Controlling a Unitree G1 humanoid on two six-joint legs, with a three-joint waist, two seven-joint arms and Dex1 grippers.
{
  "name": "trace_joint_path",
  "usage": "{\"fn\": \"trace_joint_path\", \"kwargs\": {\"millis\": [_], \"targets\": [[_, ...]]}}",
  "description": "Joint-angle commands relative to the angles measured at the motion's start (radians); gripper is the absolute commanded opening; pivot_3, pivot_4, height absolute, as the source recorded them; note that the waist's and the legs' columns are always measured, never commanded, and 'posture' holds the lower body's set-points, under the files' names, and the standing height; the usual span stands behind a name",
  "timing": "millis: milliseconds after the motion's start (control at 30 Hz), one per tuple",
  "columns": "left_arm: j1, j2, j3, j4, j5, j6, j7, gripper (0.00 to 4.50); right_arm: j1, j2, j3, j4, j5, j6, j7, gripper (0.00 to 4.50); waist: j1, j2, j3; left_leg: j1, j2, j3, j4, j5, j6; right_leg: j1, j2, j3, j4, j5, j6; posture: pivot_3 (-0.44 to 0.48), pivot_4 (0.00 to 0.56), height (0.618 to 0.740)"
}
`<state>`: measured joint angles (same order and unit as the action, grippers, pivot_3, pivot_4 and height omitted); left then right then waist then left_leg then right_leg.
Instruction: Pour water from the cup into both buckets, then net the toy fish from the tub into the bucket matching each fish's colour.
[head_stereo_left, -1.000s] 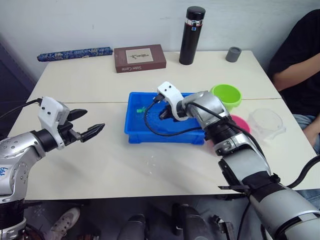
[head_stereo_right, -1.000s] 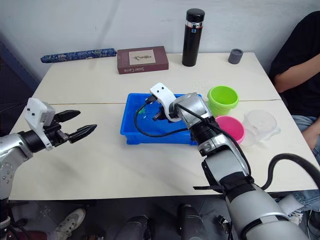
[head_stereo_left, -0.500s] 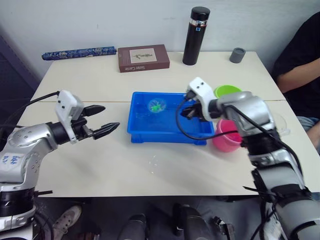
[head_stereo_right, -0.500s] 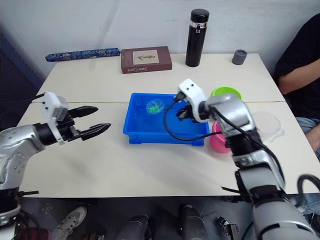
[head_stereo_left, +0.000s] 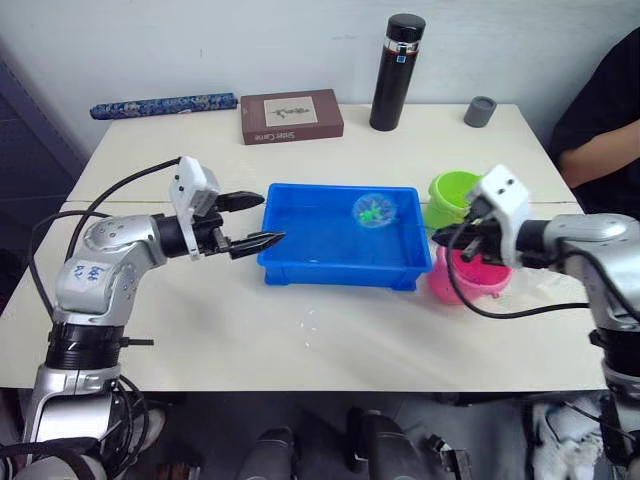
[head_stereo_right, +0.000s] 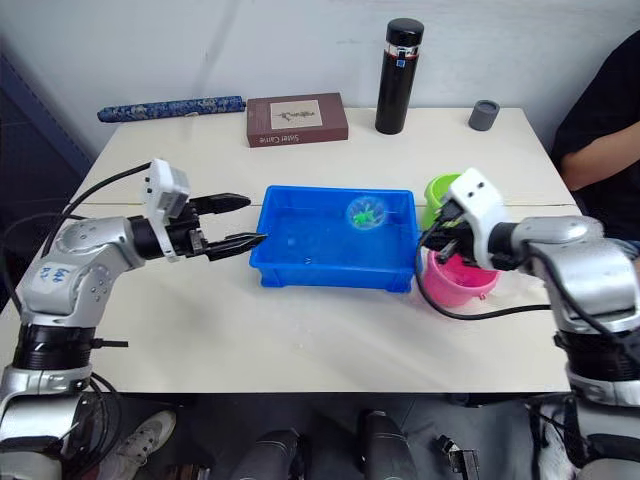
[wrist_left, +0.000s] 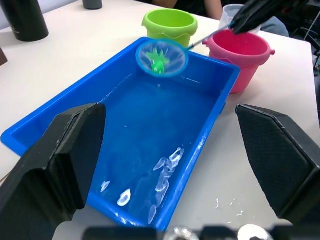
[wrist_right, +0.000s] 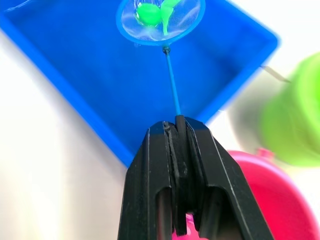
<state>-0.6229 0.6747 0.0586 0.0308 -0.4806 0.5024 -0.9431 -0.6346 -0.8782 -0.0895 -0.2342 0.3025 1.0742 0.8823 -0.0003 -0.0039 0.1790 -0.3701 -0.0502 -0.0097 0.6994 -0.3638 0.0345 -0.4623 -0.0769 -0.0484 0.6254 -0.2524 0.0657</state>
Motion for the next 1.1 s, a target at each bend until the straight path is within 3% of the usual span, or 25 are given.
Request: {"fn": "trace_joint_path", "kwargs": {"millis": [33, 167, 400, 700, 1100], "targets": [[-0.019, 0.003, 0.008, 0.018, 0.014, -0.034, -0.020, 4.47, 0.000, -0.048, -0.073, -0.008, 0.015, -0.025, -0.016, 0.00, 0.000, 0.000, 0.000, 0.000, 0.000, 0.000, 0.000, 0.000, 0.000, 0.000, 0.000, 0.000, 0.000, 0.000, 0.000, 0.000, 0.150, 0.739], [-0.033, 0.000, 0.007, 0.049, 0.029, -0.053, -0.033, 4.47, -0.006, -0.097, -0.101, 0.082, -0.031, -0.096, -0.069, 0.00, 0.003, 0.000, 0.000, 0.000, 0.000, 0.000, 0.000, 0.000, 0.000, 0.000, 0.000, 0.000, 0.000, 0.000, 0.000, 0.000, 0.150, 0.739], [-0.036, 0.000, 0.009, 0.061, 0.046, -0.067, -0.037, 4.47, -0.041, -0.136, -0.034, 0.279, -0.181, -0.308, -0.189, 0.00, 0.002, 0.000, 0.000, 0.000, 0.000, 0.000, 0.000, 0.000, 0.000, 0.000, 0.000, 0.000, 0.000, 0.000, 0.000, 0.000, 0.150, 0.739], [-0.022, 0.014, 0.023, 0.051, 0.051, -0.065, -0.040, 4.47, 0.074, -0.238, 0.068, 0.259, -0.366, -0.571, -0.196, 0.00, 0.002, 0.000, 0.000, 0.000, 0.000, 0.001, 0.000, 0.000, 0.000, 0.000, 0.000, 0.000, 0.000, 0.000, 0.000, 0.000, 0.150, 0.739], [-0.029, 0.015, 0.022, 0.054, 0.052, -0.063, -0.040, 4.47, 0.134, -0.290, 0.180, 0.291, -0.737, -0.937, -0.410, 0.00, 0.000, 0.000, 0.000, 0.001, 0.000, 0.002, 0.000, 0.000, 0.000, 0.000, 0.000, 0.001, 0.000, 0.000, 0.000, 0.000, 0.150, 0.739]]}}
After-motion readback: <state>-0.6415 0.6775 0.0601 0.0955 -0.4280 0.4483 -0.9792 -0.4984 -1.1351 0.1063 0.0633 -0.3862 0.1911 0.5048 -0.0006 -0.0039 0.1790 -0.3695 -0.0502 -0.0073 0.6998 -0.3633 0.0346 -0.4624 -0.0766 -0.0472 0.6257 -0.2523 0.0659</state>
